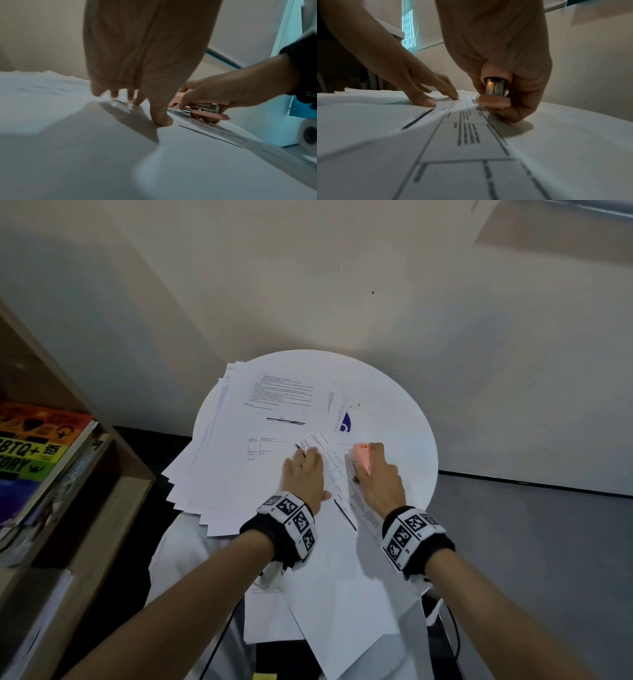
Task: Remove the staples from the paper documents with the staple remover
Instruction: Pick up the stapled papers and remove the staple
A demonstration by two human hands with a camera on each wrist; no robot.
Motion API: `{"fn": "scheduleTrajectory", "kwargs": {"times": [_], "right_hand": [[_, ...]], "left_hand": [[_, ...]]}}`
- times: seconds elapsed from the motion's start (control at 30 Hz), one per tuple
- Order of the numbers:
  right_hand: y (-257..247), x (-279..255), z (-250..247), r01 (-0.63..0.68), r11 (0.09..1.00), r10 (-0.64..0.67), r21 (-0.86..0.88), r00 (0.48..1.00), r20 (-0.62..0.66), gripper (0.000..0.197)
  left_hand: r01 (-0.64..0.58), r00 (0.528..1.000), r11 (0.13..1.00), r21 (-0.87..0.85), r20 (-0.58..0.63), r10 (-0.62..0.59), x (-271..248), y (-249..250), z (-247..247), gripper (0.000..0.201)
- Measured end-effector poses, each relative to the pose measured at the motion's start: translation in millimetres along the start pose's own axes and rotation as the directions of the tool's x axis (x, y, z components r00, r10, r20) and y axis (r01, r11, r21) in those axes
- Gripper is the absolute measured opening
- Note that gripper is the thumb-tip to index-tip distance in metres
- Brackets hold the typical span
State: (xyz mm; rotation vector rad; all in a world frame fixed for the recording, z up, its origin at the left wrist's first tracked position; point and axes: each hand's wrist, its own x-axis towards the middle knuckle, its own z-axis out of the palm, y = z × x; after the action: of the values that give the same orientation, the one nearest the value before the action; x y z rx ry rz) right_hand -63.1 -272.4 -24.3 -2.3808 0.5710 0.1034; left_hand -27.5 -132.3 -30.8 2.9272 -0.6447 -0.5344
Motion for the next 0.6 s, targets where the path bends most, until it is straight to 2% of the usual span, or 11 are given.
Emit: {"fn": "scheduleTrajectory", "kwargs": {"times": [0.07, 0.1, 0.4, 0.6], "right_hand": [[-1.4, 1.7, -1.0, 0.003, 0.999, -0.003, -0.033, 1.0, 0.002, 0.04], [-2.0, 3.0, -0.6, 0.007, 0.999, -0.007, -0.045, 1.0, -0.001, 0.039], [-9.9, 14.7, 5.4, 0.009, 0.993, -0.013, -0.118, 0.999, -0.031, 0.041], [-11.9, 21.9, 21.3, 0.041, 0.984, -0.058, -0.173, 0.994, -0.097, 0.045]], "left_hand": [[-0.118, 0.99, 0.991, -0.062, 0.074, 0.122, 2.7, 8.0, 1.8, 0.074], [-0.137, 0.985, 0.988, -0.074, 0.091, 0.143, 4.0, 9.8, 1.9, 0.074], [-0.095, 0.993, 0.994, -0.056, 0.059, 0.099, 8.8, 18.0, 1.7, 0.074], [-0.091, 0.995, 0.995, -0.037, 0.046, 0.092, 8.1, 19.5, 2.1, 0.072]]}}
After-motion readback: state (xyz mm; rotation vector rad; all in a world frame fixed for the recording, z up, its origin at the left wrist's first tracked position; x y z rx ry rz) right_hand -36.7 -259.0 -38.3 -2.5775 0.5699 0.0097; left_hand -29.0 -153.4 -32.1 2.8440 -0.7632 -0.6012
